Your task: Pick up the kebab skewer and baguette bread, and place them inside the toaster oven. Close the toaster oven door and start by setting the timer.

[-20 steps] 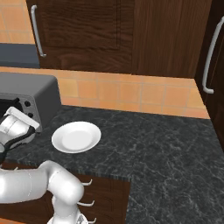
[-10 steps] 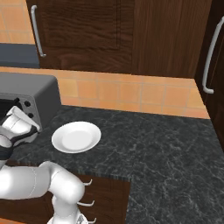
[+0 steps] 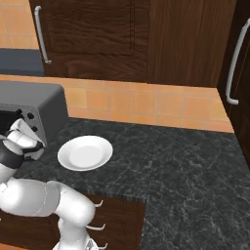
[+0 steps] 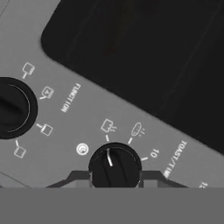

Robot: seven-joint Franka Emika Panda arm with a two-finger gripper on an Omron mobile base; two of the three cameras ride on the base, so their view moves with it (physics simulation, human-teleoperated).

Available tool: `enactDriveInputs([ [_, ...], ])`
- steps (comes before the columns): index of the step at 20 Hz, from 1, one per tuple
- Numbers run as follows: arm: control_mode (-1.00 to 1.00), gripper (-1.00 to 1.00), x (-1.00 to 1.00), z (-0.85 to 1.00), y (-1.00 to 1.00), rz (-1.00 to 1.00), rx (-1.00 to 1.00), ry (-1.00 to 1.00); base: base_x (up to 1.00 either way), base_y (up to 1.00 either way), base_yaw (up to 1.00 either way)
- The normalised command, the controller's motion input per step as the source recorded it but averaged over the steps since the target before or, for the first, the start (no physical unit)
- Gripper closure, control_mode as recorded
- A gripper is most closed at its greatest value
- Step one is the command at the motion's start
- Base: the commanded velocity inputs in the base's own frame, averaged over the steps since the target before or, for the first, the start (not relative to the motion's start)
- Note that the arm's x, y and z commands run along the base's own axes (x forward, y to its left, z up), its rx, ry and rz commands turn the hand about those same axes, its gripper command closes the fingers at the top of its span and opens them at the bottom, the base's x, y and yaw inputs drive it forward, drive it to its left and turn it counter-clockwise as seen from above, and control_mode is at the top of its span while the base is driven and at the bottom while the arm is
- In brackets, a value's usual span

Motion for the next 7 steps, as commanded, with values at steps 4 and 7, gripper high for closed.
enactDriveInputs([
  [4,-1.0,1.0,0.15,0.0,0.0,0.0,0.32,0.0,0.0,0.0,0.0],
  [7,-1.0,1.0,0.13,0.0,0.0,0.0,0.32,0.0,0.0,0.0,0.0],
])
